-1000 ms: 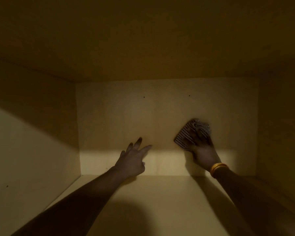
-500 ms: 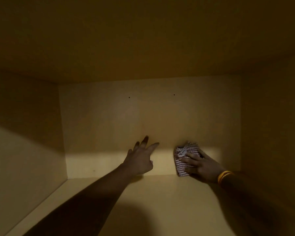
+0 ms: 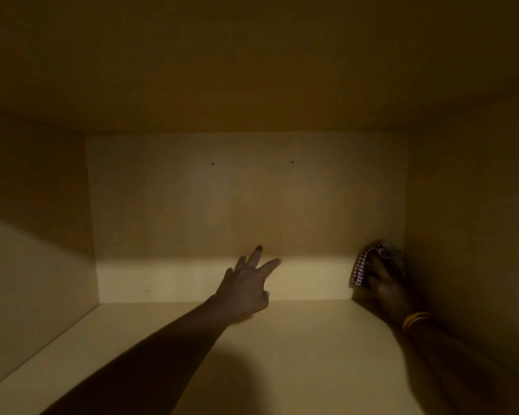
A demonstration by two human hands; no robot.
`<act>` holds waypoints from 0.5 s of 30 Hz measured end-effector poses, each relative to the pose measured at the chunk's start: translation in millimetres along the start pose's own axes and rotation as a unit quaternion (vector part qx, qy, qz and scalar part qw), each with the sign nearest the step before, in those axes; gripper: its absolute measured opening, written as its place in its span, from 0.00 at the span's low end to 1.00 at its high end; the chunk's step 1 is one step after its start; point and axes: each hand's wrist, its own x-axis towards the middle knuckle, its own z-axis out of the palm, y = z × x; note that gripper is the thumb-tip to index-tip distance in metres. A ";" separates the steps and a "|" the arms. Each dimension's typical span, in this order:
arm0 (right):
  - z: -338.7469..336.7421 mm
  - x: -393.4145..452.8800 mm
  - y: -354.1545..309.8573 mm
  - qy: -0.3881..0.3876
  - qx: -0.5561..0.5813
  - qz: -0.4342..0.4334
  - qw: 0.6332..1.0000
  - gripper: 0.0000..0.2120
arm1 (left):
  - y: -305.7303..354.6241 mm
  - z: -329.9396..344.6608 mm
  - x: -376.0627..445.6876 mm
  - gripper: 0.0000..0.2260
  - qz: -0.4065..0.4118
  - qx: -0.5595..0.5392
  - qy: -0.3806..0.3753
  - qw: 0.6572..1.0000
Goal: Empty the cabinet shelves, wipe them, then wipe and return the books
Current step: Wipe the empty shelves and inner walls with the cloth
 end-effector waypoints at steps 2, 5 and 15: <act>-2.8 3.1 0.9 0.011 0.012 0.097 0.995 0.27 | 4.3 3.5 -2.4 0.36 0.005 -0.005 0.002 1.000; -9.0 3.2 2.8 -0.018 0.005 0.121 0.992 0.25 | 9.4 6.0 -5.7 0.36 0.014 -0.015 0.005 1.000; -75.9 -9.7 -52.3 -0.003 0.572 0.337 0.748 0.10 | 40.8 5.1 -15.4 0.33 0.068 -0.108 0.013 0.992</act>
